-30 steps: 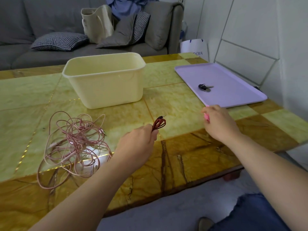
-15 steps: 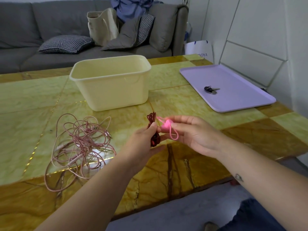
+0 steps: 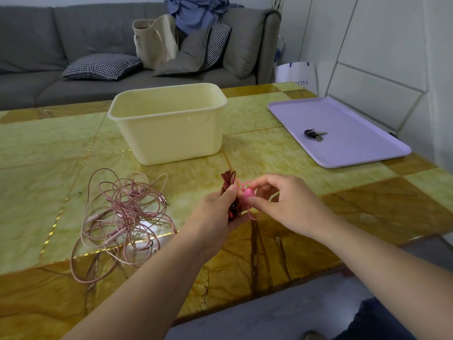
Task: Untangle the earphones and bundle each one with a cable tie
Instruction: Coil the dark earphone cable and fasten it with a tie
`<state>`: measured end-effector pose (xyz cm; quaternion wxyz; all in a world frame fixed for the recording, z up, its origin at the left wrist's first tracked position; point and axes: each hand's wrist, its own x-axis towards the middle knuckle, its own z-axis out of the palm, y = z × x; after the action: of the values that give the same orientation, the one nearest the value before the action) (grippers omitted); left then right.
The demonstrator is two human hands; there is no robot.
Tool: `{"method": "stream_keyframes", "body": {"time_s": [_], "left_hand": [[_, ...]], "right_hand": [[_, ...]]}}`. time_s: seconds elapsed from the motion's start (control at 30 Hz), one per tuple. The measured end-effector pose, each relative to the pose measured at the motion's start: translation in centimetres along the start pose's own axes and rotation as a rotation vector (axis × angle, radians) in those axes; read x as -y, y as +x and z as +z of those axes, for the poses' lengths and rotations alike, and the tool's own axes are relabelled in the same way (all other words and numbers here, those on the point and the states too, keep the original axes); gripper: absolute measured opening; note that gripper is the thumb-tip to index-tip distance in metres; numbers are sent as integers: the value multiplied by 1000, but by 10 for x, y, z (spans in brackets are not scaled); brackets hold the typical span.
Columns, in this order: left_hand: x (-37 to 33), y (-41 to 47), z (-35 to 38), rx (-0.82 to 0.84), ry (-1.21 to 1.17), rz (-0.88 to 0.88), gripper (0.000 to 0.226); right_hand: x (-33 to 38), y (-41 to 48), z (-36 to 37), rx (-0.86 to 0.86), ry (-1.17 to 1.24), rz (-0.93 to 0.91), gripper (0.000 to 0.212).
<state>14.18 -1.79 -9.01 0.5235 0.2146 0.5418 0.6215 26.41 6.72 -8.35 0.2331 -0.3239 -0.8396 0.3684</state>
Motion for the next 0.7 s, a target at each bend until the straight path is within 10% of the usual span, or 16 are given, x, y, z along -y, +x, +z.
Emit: {"method": "stream_keyframes", "body": {"time_s": [0.7], "left_hand": [[2, -6, 5, 7, 122, 73, 34]], "right_hand": [[1, 2, -6, 25, 9, -20, 11]]}}
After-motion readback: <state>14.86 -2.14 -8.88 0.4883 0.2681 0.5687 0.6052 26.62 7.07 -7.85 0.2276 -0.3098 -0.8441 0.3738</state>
